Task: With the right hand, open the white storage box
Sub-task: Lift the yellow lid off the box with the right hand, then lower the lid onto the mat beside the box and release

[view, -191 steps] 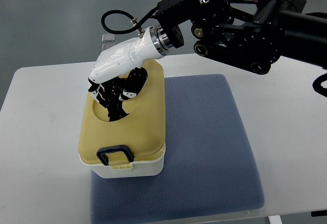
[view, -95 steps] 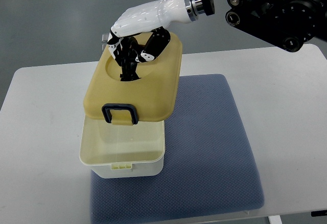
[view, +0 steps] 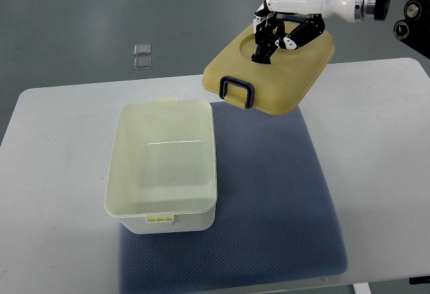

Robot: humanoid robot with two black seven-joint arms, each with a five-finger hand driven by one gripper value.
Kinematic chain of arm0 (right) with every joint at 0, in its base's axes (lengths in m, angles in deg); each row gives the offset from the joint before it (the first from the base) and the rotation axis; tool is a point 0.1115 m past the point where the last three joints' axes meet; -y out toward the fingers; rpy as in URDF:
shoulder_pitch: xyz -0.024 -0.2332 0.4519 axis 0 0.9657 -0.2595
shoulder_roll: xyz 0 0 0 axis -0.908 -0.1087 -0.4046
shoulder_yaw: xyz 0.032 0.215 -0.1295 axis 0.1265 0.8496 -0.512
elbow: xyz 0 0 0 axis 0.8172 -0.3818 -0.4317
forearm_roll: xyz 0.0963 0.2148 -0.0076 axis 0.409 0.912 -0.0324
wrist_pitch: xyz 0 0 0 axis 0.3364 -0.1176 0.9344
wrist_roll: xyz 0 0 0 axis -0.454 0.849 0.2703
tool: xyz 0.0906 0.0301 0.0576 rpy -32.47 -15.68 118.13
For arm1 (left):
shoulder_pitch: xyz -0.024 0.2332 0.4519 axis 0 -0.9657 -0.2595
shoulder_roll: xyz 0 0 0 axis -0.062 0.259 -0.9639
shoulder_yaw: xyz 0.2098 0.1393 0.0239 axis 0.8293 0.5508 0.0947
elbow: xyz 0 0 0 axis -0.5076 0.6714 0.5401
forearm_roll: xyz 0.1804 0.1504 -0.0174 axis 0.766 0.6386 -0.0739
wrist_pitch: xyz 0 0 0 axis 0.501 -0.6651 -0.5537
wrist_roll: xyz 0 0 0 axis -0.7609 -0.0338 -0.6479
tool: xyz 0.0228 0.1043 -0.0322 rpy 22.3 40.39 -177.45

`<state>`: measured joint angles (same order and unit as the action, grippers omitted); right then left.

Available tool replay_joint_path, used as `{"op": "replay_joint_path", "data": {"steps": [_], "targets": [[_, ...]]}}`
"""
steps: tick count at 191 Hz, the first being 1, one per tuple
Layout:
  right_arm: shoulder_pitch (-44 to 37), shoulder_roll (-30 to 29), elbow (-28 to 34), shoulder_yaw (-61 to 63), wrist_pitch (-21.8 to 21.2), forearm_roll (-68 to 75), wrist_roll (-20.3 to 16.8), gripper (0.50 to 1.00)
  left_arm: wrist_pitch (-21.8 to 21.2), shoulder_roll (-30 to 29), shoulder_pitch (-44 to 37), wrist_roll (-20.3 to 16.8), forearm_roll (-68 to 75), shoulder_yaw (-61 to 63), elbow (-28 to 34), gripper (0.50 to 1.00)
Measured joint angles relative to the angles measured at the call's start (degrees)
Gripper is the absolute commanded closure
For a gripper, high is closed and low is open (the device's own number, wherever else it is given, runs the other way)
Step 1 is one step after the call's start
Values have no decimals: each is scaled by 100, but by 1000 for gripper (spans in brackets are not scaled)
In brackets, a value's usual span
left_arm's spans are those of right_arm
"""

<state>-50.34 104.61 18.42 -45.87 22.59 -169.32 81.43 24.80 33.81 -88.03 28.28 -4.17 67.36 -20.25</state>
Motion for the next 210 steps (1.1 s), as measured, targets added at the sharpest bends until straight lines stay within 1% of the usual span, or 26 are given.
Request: {"op": "replay_joint_path", "data": {"steps": [36, 91, 170, 210], "targets": [[564, 75, -164, 0, 419, 9, 0, 1000, 0, 0, 0, 0, 0, 0, 0, 500], [1095, -20, -188, -15, 782, 53, 0, 1000, 0, 0, 0, 0, -1, 2, -1, 500], [1476, -442, -173, -59, 987, 28, 0, 1000, 0, 0, -1, 2, -1, 1, 1, 500], [1660, -564, -173, -70, 1009, 27, 0, 1000, 0, 0, 0, 2, -1, 2, 1, 500]]}}
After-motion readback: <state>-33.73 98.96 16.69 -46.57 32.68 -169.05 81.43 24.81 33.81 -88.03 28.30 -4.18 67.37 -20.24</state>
